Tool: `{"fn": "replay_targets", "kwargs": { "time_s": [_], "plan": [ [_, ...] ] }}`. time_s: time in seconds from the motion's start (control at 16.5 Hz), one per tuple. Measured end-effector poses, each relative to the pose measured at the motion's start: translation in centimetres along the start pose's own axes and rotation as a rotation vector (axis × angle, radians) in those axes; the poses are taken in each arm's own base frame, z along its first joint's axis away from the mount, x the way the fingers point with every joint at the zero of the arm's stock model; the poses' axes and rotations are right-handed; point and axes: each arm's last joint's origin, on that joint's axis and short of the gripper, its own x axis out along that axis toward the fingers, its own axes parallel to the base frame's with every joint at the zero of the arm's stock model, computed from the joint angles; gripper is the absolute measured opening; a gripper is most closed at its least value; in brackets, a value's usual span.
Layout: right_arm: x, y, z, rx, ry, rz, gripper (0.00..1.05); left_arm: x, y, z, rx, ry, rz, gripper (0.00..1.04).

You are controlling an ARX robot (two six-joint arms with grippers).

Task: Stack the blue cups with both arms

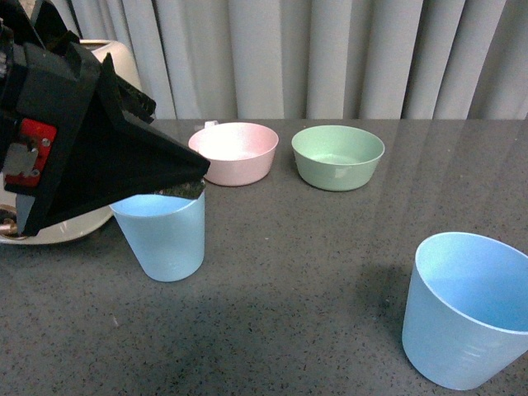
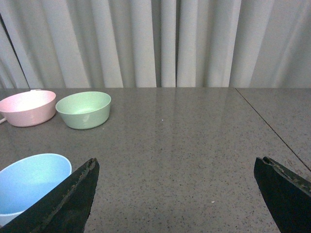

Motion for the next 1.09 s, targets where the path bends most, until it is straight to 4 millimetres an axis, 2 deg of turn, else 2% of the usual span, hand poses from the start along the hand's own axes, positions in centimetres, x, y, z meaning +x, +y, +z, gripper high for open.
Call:
{"fn": "replay_targets", "kwargs": {
  "time_s": [0.3, 0.42, 0.67, 0.91, 0.97, 1.09],
  "plan": [
    [0.0, 0.0, 0.0, 0.0, 0.0, 0.0, 0.98, 1.4, -1.7, -1.4, 0.132, 0.105, -0.038, 0.98],
    [0.0, 0.0, 0.0, 0.0, 0.0, 0.0, 0.98, 2.4, -1.2, -1.9, 0.162, 0.143, 0.002, 0.98],
    [0.0, 0.0, 0.0, 0.0, 0.0, 0.0, 0.98, 2.7, -0.7, -2.3, 0.184, 0.171, 0.04, 0.98],
    [0.0, 0.0, 0.0, 0.0, 0.0, 0.0, 0.98, 3.8, -0.3, -3.2, 0.203, 0.227, 0.063, 0.98],
    [0.0, 0.0, 0.0, 0.0, 0.0, 0.0, 0.98, 4.0, -0.2, -3.3, 0.204, 0.229, 0.066, 0.96],
    [0.0, 0.0, 0.0, 0.0, 0.0, 0.0, 0.98, 4.4, -0.3, -3.6, 0.197, 0.242, 0.054, 0.74]
  ]
}}
